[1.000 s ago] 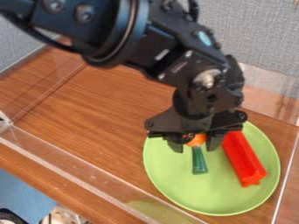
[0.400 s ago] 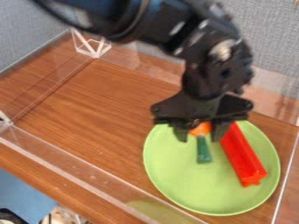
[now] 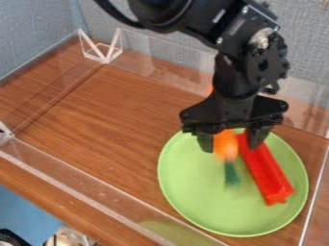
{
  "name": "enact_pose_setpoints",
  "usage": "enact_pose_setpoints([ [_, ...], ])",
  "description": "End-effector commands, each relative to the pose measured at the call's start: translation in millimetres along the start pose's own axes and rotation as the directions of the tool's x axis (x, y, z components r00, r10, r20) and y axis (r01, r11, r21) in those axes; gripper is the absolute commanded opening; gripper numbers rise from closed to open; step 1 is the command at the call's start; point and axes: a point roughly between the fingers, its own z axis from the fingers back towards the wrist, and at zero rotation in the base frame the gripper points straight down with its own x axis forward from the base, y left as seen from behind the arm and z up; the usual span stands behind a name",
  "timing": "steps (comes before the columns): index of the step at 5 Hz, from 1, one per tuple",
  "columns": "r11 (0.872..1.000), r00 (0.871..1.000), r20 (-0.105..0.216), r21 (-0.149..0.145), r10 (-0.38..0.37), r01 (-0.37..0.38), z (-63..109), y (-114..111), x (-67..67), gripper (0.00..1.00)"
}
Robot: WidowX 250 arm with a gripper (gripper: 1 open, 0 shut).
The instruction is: Put the carrot on the green plate
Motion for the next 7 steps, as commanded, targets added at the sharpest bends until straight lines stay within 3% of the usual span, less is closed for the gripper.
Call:
enact_pose_setpoints([
  [1, 0.999, 1.000, 0.023, -0.044, -0.007, 0.008, 10.0, -17, 20.7, 1.00],
  [2, 0.997, 1.000, 0.021, -0.068, -0.022, 0.023, 13.5, -30, 29.9, 1.00],
  [5, 0.997, 0.999, 0.037, -0.067, 0.027, -0.024, 9.7, -11, -10.1, 1.00],
  [7, 0.996, 0.999, 0.043, -0.082, -0.024, 0.028, 17.3, -8, 4.6, 1.00],
])
